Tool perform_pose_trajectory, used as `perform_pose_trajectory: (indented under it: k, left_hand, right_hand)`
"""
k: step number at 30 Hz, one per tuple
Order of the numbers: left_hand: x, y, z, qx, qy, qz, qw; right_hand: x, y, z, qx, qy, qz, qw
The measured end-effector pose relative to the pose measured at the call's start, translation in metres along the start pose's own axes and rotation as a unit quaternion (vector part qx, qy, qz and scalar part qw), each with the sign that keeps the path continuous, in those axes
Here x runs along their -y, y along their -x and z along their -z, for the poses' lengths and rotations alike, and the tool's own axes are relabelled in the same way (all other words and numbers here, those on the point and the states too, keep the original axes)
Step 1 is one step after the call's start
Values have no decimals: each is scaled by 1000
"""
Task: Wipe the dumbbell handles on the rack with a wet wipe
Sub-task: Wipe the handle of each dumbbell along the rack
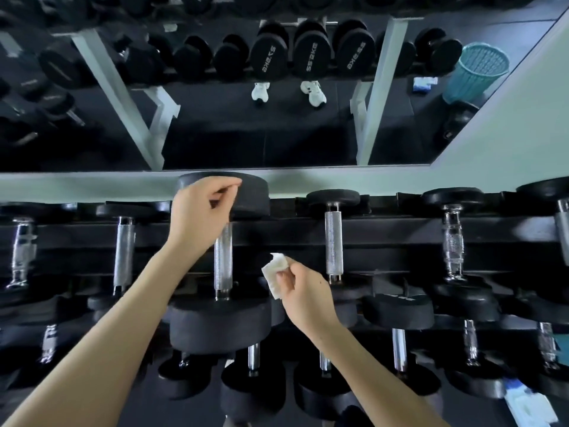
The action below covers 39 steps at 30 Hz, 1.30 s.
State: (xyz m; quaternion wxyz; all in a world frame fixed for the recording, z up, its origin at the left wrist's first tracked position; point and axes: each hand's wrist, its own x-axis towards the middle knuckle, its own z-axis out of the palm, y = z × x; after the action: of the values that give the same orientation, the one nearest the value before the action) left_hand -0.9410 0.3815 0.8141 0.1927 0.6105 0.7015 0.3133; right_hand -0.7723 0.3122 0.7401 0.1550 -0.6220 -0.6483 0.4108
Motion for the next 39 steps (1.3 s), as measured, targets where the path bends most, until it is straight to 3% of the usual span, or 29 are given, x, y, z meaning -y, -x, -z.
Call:
perform_pose_trajectory:
  k: [4, 9, 12, 15, 18, 22, 26, 31, 39]
  left_hand:
    - [43, -5, 26, -51, -113, -50, 991]
    - [87, -21, 41, 77, -107, -56, 990]
    - [98, -33, 45, 142, -58, -42, 987]
    - [106, -42, 45, 178, -2, -61, 982]
    - [110, -46, 47, 186, 11, -70, 980]
    - [113, -48, 47, 182, 26, -72, 980]
    - [116, -50, 45, 179, 29, -85, 980]
    - [117, -48, 47, 171, 32, -92, 980]
    - [115, -49, 45, 176, 36, -78, 981]
  right_hand:
    - [31, -7, -30, -37, -10, -18, 999]
    - [70, -28, -65, -102, -27, -94, 990]
    - [88, -40, -92, -96, 36, -126, 987]
    - [98, -46, -114, -168, 68, -162, 970]
    - [106, -63, -119, -248, -15, -218, 944]
    - [117, -97, -116, -295, -118, -253, 914]
    - [108, -69, -121, -251, -106, -218, 937]
    - [92, -51, -120, -161, -30, -258, 952]
    - [117, -103, -116, -256, -121, -269, 921]
